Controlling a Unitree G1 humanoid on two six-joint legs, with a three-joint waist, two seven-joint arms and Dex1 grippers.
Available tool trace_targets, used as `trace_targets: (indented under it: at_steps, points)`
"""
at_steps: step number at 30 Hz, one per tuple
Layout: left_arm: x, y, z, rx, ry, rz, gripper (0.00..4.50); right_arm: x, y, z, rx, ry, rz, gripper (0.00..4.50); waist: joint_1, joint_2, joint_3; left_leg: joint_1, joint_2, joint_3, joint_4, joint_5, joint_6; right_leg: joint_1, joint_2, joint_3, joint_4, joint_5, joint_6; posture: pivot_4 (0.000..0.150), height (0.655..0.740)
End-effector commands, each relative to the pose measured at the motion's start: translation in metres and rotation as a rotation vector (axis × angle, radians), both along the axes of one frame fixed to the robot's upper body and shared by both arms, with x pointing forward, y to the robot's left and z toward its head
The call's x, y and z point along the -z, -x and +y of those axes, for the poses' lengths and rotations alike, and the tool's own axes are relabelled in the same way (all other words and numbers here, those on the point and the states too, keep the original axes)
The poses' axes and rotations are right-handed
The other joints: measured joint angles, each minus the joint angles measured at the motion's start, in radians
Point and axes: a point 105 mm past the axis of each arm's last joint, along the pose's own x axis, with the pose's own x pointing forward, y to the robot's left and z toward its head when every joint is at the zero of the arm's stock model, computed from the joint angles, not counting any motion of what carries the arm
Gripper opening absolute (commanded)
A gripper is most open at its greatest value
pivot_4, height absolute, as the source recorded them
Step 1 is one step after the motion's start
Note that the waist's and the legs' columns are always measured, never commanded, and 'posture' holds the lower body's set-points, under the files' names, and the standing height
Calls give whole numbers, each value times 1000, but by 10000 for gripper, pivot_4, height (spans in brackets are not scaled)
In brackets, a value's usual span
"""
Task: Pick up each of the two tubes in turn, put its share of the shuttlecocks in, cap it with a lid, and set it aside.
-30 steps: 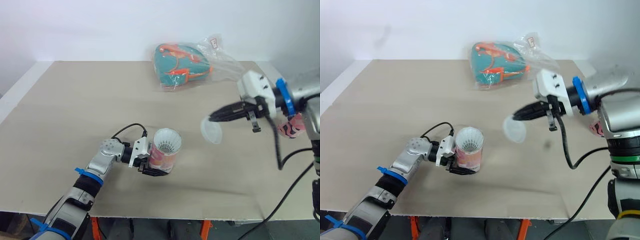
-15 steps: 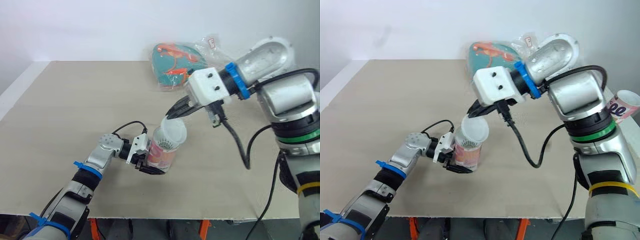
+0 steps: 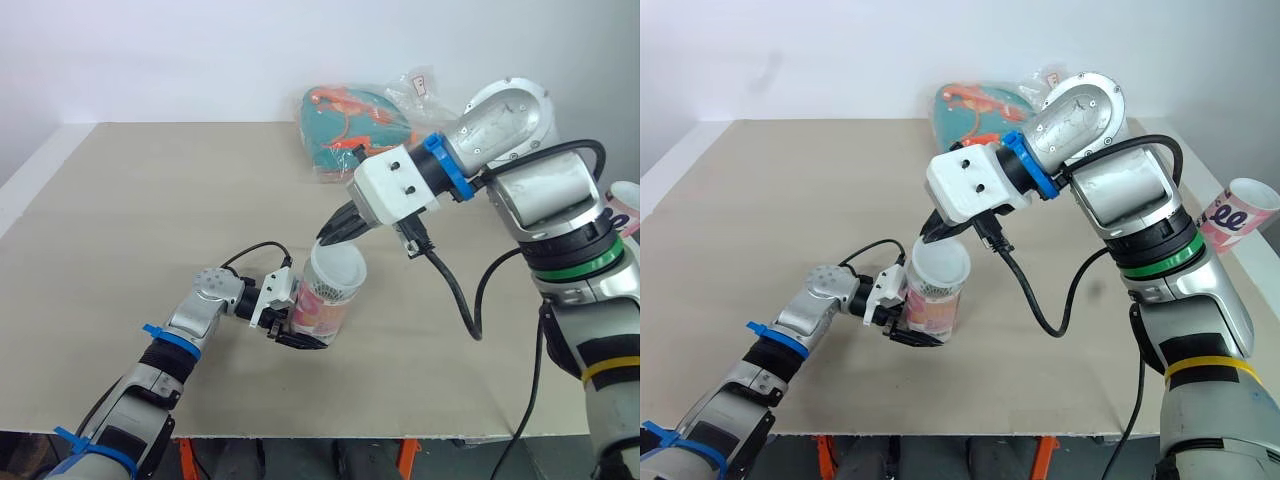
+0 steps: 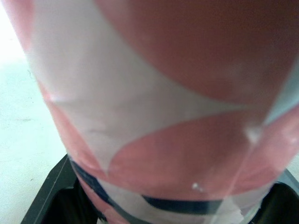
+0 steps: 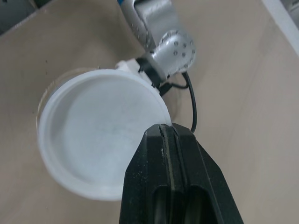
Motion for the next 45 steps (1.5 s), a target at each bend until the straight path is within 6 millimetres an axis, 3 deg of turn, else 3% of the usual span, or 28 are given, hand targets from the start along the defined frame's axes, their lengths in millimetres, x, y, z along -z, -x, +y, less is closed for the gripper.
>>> trace_targets:
  at_steps: [1,13,23,34,45]
  points:
    - [23,-2,18,-72,-92,68,30687,-11,16,4,-70,10,8,580,0,0,0,0,0,0,0,0,0,0,0,0,0,0,0,1500,7400]
    - [21,-4,20,-88,-87,70,30687,1,12,-2,-57,75,-9,580,0,0,0,0,0,0,0,0,0,-1,0,0,0,0,0,1500,7400]
    - [22,-1,23,-103,-85,77,30687,17,-4,-3,-47,148,-100,580,0,0,0,0,0,0,0,0,0,-1,0,0,0,0,0,1500,7400]
    - [22,-1,24,-113,-85,80,30687,21,2,-4,-97,158,-116,580,0,0,0,0,0,0,-1,0,0,-1,0,0,0,0,-1,1500,7400]
    - [19,-3,27,-124,-82,76,30687,41,11,-19,-100,186,-18,580,0,-2,-1,1,0,0,-2,0,0,0,0,0,0,-1,-1,1500,7400]
